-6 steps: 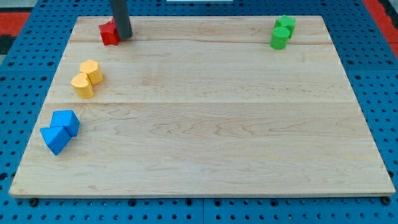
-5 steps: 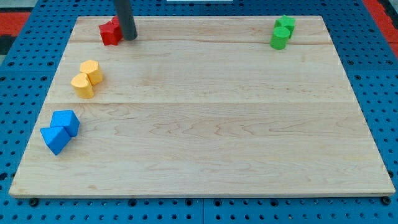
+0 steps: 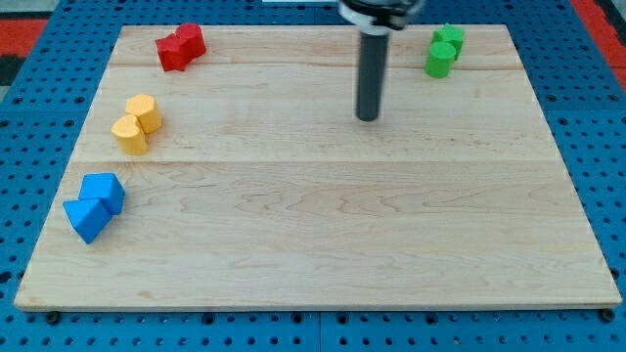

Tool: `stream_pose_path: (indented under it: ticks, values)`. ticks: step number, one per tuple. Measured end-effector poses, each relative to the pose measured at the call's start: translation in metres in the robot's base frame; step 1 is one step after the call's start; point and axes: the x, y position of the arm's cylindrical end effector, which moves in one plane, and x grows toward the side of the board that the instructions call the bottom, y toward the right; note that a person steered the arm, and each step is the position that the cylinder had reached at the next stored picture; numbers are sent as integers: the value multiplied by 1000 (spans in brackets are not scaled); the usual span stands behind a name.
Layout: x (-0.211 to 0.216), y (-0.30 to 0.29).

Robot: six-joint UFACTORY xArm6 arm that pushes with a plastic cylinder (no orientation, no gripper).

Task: Push green star to the top center

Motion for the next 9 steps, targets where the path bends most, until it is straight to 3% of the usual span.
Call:
stream_pose_path:
  ticks: [2, 3, 5, 7, 9]
  values:
    - [9, 188]
    - [8, 254]
    - [-93, 250]
    - [-168, 126]
    - [-165, 14]
